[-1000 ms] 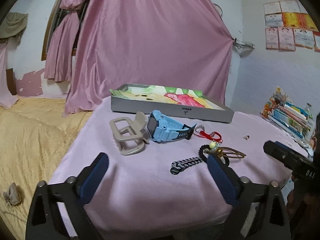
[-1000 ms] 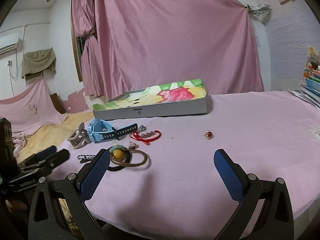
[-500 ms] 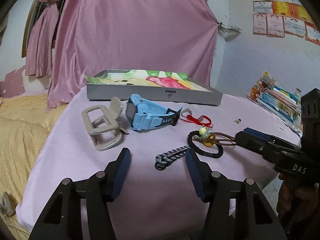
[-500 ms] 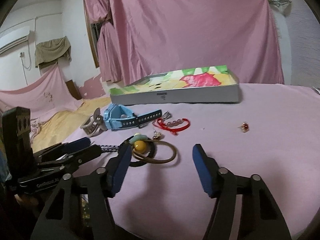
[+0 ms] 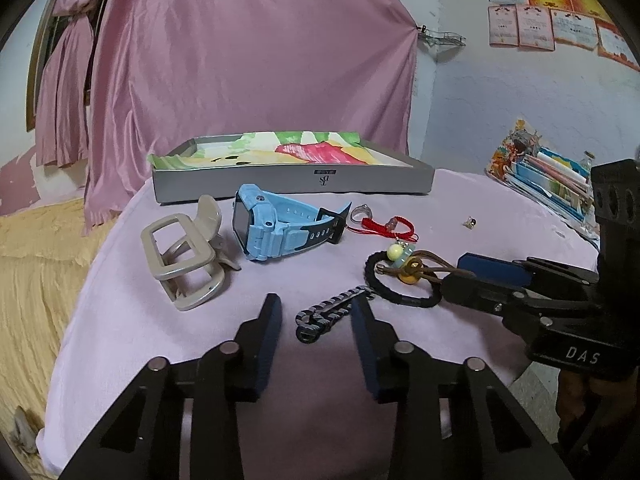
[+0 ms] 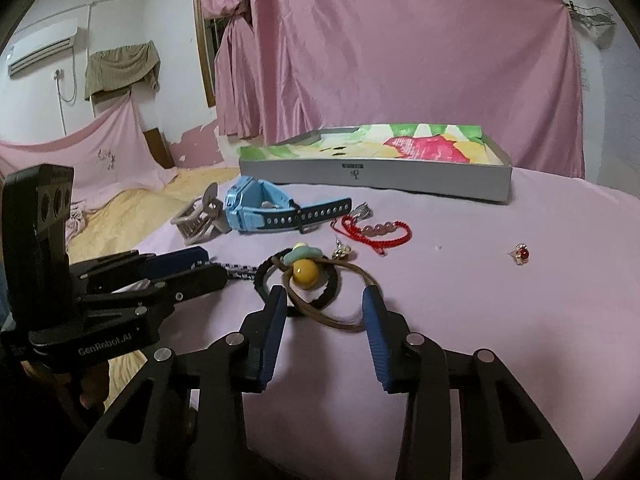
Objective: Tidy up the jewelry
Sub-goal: 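Grasp the braided keychain strip with the left gripper while the right grasps the beaded hair tie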
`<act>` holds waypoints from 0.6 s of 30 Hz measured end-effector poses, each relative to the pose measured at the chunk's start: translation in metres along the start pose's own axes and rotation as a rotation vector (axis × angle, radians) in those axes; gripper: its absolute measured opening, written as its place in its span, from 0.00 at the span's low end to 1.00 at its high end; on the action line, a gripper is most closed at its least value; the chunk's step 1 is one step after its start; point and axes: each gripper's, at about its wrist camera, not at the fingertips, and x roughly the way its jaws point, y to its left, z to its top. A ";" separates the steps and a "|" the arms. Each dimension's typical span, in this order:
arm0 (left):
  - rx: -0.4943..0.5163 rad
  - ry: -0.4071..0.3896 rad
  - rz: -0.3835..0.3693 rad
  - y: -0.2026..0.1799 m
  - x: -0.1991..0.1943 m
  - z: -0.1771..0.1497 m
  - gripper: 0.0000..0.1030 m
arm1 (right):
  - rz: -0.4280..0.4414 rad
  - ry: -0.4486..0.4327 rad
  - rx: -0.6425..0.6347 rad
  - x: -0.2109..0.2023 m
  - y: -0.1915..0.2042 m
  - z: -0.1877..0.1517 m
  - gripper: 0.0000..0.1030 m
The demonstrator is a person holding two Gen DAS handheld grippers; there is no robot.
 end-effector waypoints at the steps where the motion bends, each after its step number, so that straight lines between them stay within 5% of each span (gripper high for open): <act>1: 0.004 0.002 -0.002 0.000 0.000 0.000 0.28 | -0.001 0.005 -0.006 0.000 0.001 0.000 0.31; 5: 0.017 0.011 -0.007 -0.003 -0.002 -0.001 0.20 | -0.006 0.013 -0.027 -0.001 0.003 -0.001 0.28; 11: 0.016 0.019 -0.013 -0.006 -0.004 -0.002 0.15 | -0.001 0.021 -0.059 0.000 0.009 -0.002 0.03; 18: -0.014 0.000 -0.004 -0.006 -0.009 -0.002 0.15 | -0.012 -0.024 -0.089 -0.008 0.010 0.007 0.02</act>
